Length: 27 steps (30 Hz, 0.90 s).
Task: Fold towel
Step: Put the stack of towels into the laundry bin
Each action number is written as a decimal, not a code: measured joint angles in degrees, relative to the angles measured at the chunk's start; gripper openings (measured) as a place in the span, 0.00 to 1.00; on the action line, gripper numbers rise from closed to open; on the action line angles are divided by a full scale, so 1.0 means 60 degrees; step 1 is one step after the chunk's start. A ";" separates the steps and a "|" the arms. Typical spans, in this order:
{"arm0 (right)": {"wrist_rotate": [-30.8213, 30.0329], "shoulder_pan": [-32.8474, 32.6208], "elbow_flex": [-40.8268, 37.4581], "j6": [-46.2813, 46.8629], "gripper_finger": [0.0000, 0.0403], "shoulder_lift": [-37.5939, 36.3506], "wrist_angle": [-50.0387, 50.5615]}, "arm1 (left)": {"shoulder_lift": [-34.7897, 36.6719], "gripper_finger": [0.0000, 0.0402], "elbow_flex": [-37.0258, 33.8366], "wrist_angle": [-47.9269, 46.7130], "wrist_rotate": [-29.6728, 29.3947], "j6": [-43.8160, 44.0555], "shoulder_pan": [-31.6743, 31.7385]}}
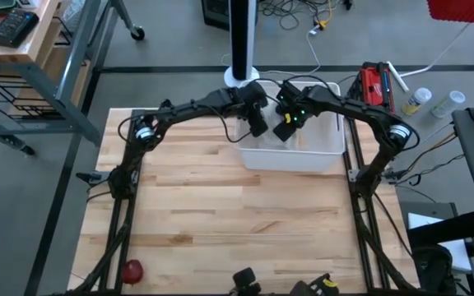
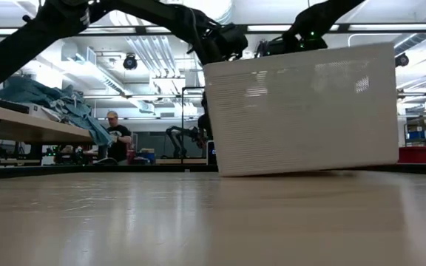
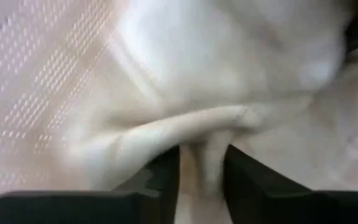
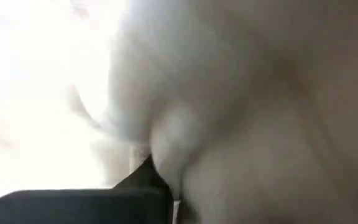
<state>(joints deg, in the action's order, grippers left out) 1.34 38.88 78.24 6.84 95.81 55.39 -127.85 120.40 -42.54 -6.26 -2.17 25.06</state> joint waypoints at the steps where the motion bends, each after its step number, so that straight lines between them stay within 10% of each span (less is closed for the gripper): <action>1: 0.0277 0.0015 -0.0032 -0.0067 0.17 0.0033 0.0114 | 0.0010 0.25 0.0014 -0.0234 -0.0088 0.0013 0.0014; 13: 0.0683 0.0073 -0.0281 -0.0275 0.17 0.0015 0.0422 | 0.0034 0.52 0.0825 -0.1234 0.0437 0.0100 -0.0091; 27: 0.1138 0.0200 -0.1341 -0.0725 0.17 -0.0020 0.0377 | 0.0513 0.38 0.2300 -0.1099 0.2445 0.0006 -0.0219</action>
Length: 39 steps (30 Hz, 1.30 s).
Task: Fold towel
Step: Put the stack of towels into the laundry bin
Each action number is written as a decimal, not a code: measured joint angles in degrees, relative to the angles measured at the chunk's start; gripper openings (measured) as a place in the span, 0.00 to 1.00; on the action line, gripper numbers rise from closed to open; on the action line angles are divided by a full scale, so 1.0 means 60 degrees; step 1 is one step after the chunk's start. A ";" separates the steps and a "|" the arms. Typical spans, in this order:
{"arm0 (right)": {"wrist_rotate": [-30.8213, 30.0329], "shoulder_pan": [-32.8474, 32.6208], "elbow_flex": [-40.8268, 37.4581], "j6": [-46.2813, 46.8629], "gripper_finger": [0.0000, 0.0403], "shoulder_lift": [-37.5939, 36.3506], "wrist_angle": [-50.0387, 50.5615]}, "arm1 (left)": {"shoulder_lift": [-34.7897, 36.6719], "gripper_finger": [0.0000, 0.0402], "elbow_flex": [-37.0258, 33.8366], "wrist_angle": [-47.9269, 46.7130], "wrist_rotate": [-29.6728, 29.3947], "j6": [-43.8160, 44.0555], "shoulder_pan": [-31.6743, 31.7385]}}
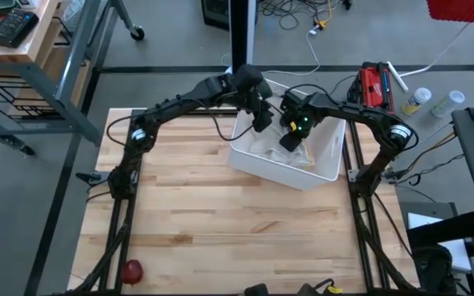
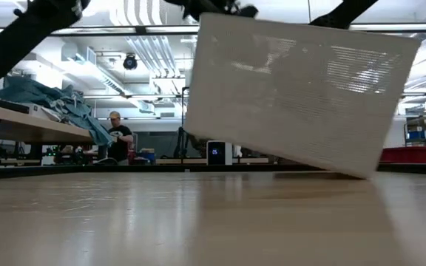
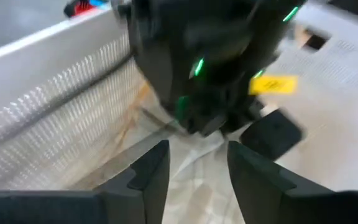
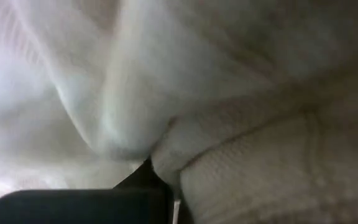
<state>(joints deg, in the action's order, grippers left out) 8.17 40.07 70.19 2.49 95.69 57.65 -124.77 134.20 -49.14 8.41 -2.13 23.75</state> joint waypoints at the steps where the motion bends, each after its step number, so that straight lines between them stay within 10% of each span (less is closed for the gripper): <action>1: -0.0005 0.0000 -0.0087 -0.0018 0.17 0.0000 -0.0046 | 0.0163 0.37 -0.0042 0.0020 0.0040 0.0000 -0.0004; 7: 0.0056 -0.0012 -0.0073 -0.0003 0.18 0.0006 -0.0344 | 0.0968 0.34 -0.0032 0.0007 0.0004 -0.0032 0.0000; 17: -0.0107 -0.0011 0.0708 0.0114 0.62 0.0017 0.0075 | 0.1086 0.36 -0.0275 -0.0180 -0.0176 -0.0065 0.0015; 29: -0.0205 -0.0022 0.1704 0.0169 0.61 -0.0001 0.1350 | 0.1082 0.35 -0.2060 0.0527 -0.0058 0.0456 0.0029; 39: -0.3831 -0.0764 0.2303 -0.0013 0.63 -0.0240 0.3197 | 0.1115 0.46 -0.3076 0.1628 -0.0009 0.0909 0.0011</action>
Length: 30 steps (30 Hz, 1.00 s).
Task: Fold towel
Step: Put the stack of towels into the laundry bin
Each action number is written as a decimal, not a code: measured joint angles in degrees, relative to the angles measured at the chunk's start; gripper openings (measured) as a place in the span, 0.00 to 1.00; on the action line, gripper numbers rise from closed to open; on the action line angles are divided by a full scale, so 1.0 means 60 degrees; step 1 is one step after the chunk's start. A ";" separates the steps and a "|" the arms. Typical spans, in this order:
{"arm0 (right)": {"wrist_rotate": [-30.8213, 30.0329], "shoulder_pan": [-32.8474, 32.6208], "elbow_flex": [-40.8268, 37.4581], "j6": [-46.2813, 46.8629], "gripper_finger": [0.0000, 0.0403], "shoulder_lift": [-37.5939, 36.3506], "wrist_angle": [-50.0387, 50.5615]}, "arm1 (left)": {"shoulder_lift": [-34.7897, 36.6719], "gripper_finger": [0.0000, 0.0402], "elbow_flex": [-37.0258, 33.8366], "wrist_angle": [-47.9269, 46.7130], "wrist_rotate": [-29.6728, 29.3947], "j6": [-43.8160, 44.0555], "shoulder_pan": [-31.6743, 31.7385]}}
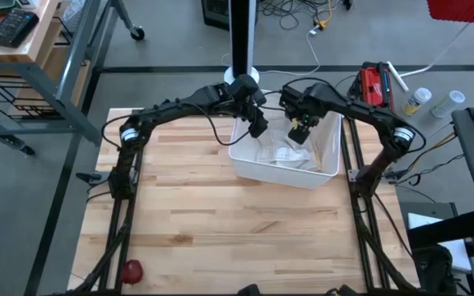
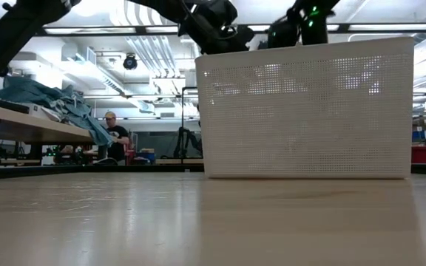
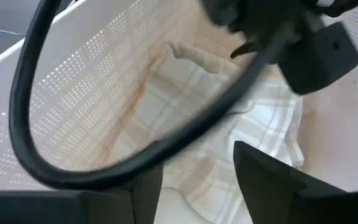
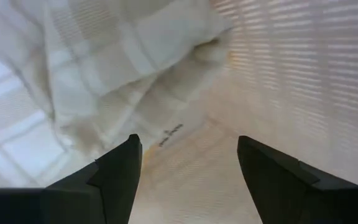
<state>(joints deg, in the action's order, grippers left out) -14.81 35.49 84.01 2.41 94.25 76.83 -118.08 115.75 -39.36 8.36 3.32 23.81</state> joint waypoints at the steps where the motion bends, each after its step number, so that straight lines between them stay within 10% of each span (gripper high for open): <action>1: -0.0219 -0.0075 0.0000 -0.0036 0.63 -0.0100 -0.0003 | 0.0006 0.47 -0.0028 0.0015 -0.0009 -0.0004 -0.0001; 13: -0.0122 -0.1111 0.0000 -0.0402 0.53 -0.3043 0.0089 | 0.1125 0.54 0.0322 -0.0517 0.0166 -0.1330 -0.0142; 18: 0.0544 -0.1765 -0.0022 0.0619 0.44 -0.4603 0.0344 | 0.2122 0.53 0.0250 -0.3220 -0.1970 -0.1904 -0.0152; 23: 0.0863 -0.2588 -0.0078 0.1689 0.31 -0.5625 0.0598 | 0.3038 0.49 -0.1043 -0.4682 -0.4503 -0.1103 -0.0131; 30: 0.1542 -0.4292 -0.0380 0.2855 0.06 -0.6027 0.0459 | 0.4223 0.37 -0.4549 -0.2999 -0.4448 -0.0098 -0.0149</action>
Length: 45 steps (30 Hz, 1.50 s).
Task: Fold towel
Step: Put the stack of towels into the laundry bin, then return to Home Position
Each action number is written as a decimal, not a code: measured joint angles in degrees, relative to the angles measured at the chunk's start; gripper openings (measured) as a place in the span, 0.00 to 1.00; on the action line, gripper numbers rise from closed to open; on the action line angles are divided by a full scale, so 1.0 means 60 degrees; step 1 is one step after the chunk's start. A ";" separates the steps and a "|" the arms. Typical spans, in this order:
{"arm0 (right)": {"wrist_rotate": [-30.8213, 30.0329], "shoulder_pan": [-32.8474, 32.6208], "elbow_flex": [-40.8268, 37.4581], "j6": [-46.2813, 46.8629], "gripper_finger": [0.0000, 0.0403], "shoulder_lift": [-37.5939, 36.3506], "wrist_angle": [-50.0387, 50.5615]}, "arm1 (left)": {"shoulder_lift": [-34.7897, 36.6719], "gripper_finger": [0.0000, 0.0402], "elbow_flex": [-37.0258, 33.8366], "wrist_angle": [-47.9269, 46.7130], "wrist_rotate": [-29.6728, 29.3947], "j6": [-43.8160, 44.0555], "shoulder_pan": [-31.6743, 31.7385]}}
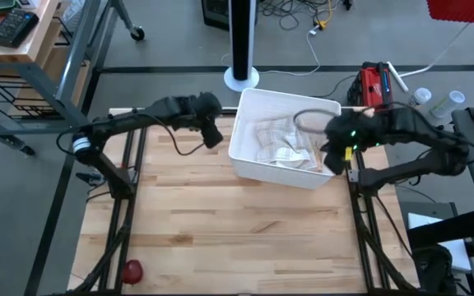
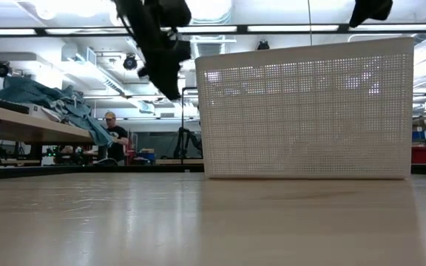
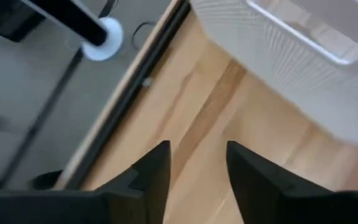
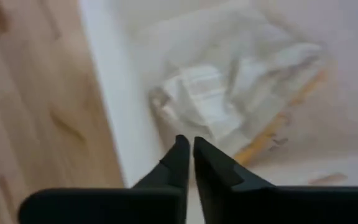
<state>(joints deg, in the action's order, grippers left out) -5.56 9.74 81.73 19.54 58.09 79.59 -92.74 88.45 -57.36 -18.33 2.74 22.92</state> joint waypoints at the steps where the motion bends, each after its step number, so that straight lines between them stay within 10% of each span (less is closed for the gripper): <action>1: 0.0004 -0.0278 -0.0147 0.0085 0.03 0.0026 -0.0107 | 0.0114 0.35 -0.0513 0.0623 0.0183 0.0209 -0.0012; 8: 0.0009 -0.2266 -0.1466 0.1116 0.03 0.0502 -0.0689 | 0.0282 0.19 -0.2817 0.4196 0.1676 0.1335 -0.0391; 18: -0.1096 -0.3899 -0.1930 0.2841 0.00 0.0737 -0.0240 | 0.0268 0.08 -0.3143 0.5812 0.1674 0.1897 -0.1441; 26: -0.1140 -0.4834 -0.1820 0.3145 0.00 0.0515 -0.1060 | 0.0761 0.08 -0.2495 0.3615 0.1645 0.2234 -0.1856; 33: -0.2207 -0.6844 -0.1871 0.1063 0.00 -0.0255 -0.4200 | 0.3500 0.01 -0.2940 0.4090 0.0298 0.2011 -0.4672; 41: -0.6062 -0.8983 -0.2481 -0.0610 0.00 -0.1641 -0.5588 | 0.7375 0.00 -0.7442 0.9356 -0.1629 -0.0228 -0.7780; 45: -0.5456 -0.8851 -0.4321 -0.3035 0.00 -0.3156 -0.9352 | 0.8058 0.00 -0.9693 1.3303 -0.1215 -0.1586 -0.7005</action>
<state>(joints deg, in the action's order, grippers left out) -38.30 -43.36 55.80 1.34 39.15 23.47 -44.39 30.30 22.46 -25.62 -6.78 -19.11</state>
